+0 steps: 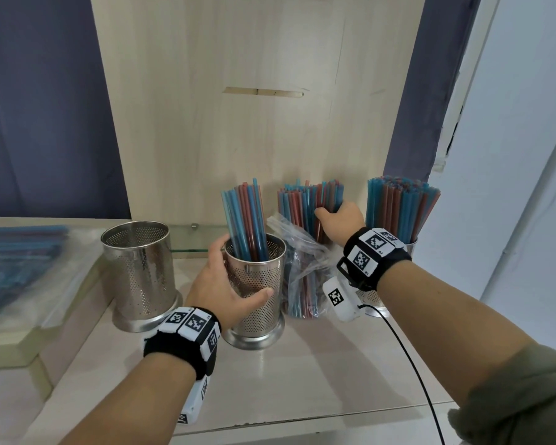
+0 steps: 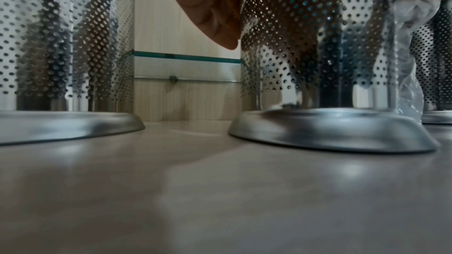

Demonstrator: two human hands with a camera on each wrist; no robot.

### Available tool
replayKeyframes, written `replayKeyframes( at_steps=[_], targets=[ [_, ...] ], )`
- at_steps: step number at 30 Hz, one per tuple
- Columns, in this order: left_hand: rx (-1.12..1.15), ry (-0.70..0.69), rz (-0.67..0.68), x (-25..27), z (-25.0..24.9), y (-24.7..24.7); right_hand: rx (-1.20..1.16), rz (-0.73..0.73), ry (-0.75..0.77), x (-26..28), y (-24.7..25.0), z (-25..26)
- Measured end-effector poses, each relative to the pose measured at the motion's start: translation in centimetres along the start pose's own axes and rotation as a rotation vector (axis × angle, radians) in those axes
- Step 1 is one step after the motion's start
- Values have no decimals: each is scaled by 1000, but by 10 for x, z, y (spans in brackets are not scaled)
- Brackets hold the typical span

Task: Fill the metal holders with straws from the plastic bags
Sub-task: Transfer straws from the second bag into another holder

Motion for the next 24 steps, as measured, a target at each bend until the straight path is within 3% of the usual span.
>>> replayKeyframes(
  at_steps=[24],
  targets=[
    [-3,23,9,2,-2,3,-319,-197,104,-24,47,47]
  ],
)
Point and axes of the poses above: each hand's wrist, its own x-axis away from the middle knuckle, its own y-axis out of the back of the hand, z = x × y, the point moved 8 cm from there along -x, towards the middle knuckle, and after that the axes turned 2 degrees about -z, right-handed, at the moved point
